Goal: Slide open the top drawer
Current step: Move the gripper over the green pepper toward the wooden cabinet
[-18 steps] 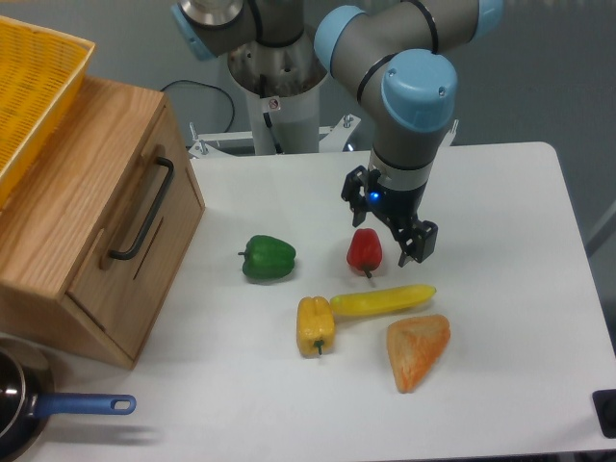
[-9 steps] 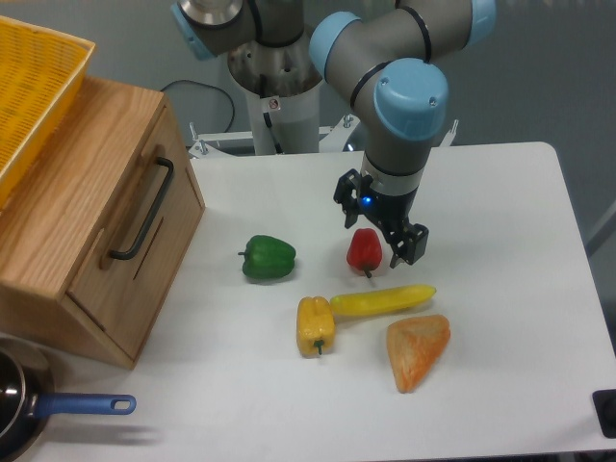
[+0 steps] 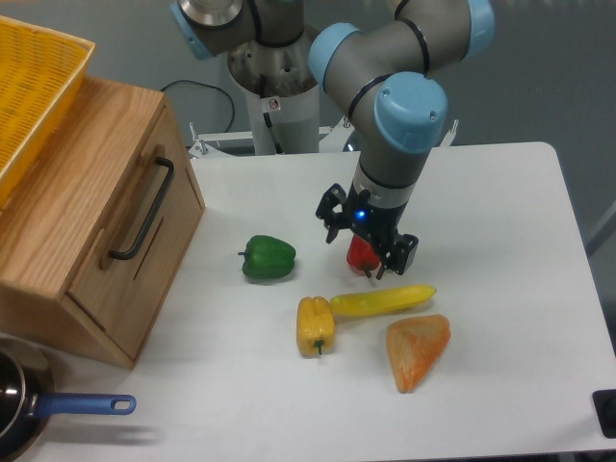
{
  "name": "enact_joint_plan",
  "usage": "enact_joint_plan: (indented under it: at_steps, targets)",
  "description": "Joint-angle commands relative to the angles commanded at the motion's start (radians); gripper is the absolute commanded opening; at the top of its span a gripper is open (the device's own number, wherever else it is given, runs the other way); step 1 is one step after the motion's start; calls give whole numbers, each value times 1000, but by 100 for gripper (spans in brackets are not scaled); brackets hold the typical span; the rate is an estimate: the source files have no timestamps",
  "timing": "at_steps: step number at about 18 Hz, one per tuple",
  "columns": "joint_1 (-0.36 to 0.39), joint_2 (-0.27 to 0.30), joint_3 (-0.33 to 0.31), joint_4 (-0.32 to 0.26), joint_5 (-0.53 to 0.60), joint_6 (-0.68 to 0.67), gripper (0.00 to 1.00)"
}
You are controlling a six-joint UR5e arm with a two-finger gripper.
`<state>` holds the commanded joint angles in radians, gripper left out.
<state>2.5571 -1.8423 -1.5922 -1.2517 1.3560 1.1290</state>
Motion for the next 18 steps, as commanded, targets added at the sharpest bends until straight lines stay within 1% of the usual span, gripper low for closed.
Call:
enact_joint_plan:
  at_steps: [2,5,9,11,13,18]
  targets:
    - [0,0,-3,0,-2,-6,100]
    - [-6,2,-5,-2,-8,-58,100]
    - [-57,3,3,-2,-32,-204,100]
    - [-83,0,6,-2,-40,-250,100]
    - [-104,3,5,-2,-40,-265,100]
    - [-126,23,2,-5,-52,-288,100]
